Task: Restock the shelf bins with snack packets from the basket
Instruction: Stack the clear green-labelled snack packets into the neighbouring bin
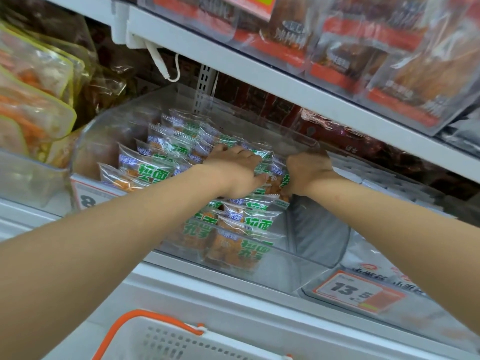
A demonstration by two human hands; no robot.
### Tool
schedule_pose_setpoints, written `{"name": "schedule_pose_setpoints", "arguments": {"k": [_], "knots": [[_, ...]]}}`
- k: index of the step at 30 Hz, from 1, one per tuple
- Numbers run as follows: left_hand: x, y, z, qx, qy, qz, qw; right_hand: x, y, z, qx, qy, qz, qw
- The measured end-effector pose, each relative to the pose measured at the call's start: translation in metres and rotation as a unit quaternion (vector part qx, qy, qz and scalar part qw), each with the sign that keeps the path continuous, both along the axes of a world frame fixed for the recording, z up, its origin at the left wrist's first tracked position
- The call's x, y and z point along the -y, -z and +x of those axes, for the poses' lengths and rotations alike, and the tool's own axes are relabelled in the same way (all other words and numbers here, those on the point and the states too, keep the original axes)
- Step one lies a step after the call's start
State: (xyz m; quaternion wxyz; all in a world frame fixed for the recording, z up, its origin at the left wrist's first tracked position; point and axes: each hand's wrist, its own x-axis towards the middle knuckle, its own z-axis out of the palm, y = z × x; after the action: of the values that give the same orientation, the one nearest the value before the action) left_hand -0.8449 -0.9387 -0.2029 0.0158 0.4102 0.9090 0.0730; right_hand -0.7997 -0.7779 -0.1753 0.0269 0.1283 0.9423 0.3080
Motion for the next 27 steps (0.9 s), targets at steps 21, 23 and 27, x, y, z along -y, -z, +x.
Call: {"name": "schedule_pose_setpoints", "arguments": {"k": [21, 23, 27], "knots": [[0.052, -0.014, 0.156, 0.016, -0.083, 0.397, 0.914, 0.090, 0.011, 0.183, -0.294, -0.222, -0.292, 0.883], [0.065, 0.001, 0.179, 0.075, -0.107, 0.400, 0.907, 0.099, 0.029, 0.208, -0.276, -0.179, -0.346, 0.879], [0.085, 0.055, 0.211, 0.192, -0.166, 0.298, 0.920, 0.110, 0.081, 0.252, -0.194, -0.074, -0.428, 0.880]]}}
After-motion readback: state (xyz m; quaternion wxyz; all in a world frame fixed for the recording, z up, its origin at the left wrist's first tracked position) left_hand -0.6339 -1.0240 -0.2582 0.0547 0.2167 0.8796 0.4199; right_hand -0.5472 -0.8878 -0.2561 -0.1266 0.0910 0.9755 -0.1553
